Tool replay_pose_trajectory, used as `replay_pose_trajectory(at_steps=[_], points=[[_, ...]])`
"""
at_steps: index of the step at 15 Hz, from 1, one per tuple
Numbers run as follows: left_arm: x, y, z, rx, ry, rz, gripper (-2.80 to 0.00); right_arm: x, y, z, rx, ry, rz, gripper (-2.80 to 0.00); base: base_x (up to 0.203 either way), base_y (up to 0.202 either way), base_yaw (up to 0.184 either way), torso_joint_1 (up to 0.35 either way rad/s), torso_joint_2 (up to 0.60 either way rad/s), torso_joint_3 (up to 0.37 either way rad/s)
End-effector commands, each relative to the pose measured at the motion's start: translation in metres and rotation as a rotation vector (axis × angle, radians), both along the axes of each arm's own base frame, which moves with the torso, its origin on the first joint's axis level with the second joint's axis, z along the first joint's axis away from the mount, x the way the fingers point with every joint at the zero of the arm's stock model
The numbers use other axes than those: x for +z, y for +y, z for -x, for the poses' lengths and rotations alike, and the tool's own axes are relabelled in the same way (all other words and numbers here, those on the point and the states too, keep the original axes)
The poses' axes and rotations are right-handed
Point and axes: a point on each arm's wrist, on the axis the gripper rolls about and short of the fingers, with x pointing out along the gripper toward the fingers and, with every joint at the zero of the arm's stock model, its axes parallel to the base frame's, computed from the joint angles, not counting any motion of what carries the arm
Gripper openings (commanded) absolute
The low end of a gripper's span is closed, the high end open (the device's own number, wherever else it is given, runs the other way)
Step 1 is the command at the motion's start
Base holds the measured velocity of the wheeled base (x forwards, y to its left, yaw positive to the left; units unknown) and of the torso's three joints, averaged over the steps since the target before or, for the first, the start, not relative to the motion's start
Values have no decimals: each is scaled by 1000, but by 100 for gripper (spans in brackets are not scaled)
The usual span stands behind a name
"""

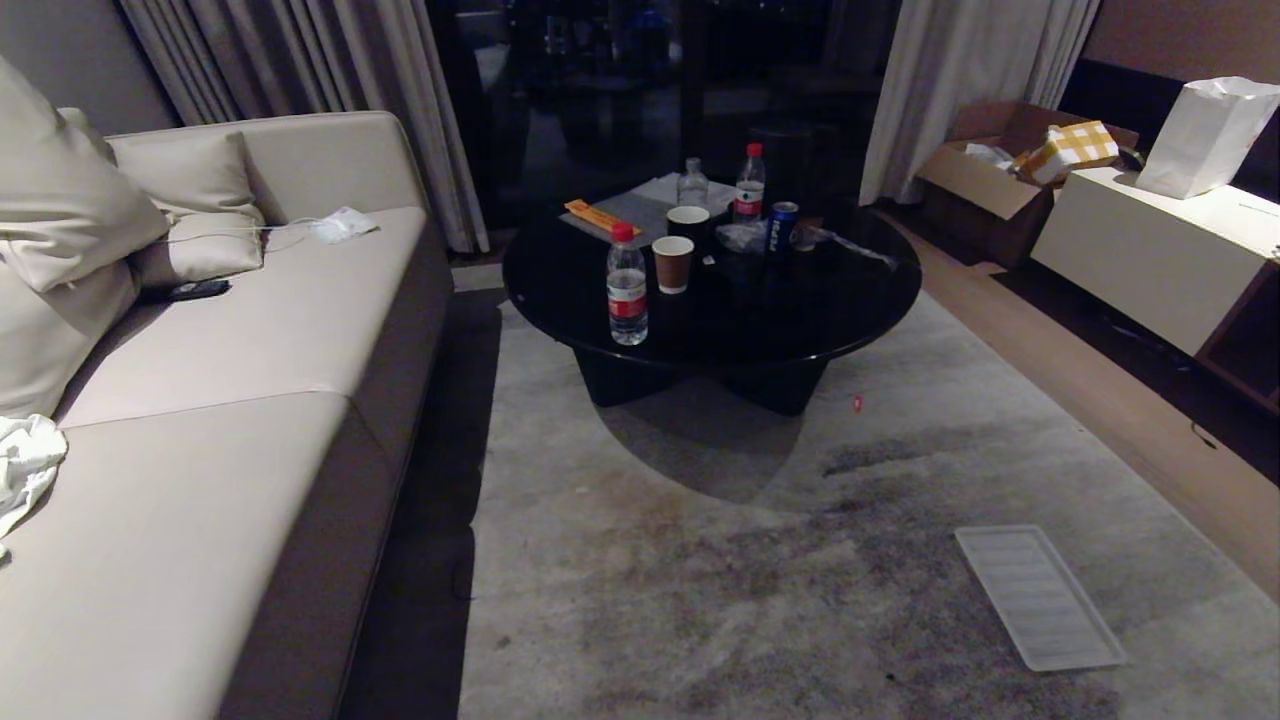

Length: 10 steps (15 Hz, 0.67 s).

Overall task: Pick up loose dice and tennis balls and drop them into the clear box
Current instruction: Put the ball in the box

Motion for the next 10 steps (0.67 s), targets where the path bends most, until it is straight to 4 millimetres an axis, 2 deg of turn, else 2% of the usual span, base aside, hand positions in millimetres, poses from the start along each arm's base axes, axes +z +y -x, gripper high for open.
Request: replay_pose_trajectory(at_steps=[1, 10], points=[[0, 0, 0, 0, 3, 1, -280, 0, 0, 0, 1, 1, 1, -280, 0, 0, 0, 0, 0, 0], [0, 0, 0, 0, 3, -2, -280, 0, 0, 0, 1, 1, 1, -280, 1, 8, -156, 2, 2, 2]])
